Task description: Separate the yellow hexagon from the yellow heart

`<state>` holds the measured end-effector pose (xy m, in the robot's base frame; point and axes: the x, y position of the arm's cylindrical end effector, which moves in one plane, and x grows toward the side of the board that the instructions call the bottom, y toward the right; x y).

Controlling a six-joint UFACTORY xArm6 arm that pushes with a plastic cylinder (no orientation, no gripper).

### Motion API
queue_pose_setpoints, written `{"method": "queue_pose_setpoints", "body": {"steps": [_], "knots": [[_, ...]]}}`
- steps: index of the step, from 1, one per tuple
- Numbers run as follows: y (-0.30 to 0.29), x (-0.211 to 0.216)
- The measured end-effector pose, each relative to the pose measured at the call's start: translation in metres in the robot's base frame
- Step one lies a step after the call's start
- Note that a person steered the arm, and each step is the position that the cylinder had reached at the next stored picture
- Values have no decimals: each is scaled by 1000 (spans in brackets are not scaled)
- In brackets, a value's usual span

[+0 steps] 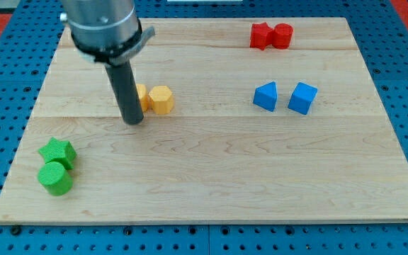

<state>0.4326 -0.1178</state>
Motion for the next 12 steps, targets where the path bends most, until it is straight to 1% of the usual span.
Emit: {"method": "queue_pose_setpoints", "body": {"steps": [1, 2, 3, 5, 6, 7, 8, 9, 11, 12], "knots": [[10, -24], [75, -23], [81, -14], [103, -12], [92, -10], [3, 24], [-56, -24], [-83, -68], [-6, -61], [10, -50]]}}
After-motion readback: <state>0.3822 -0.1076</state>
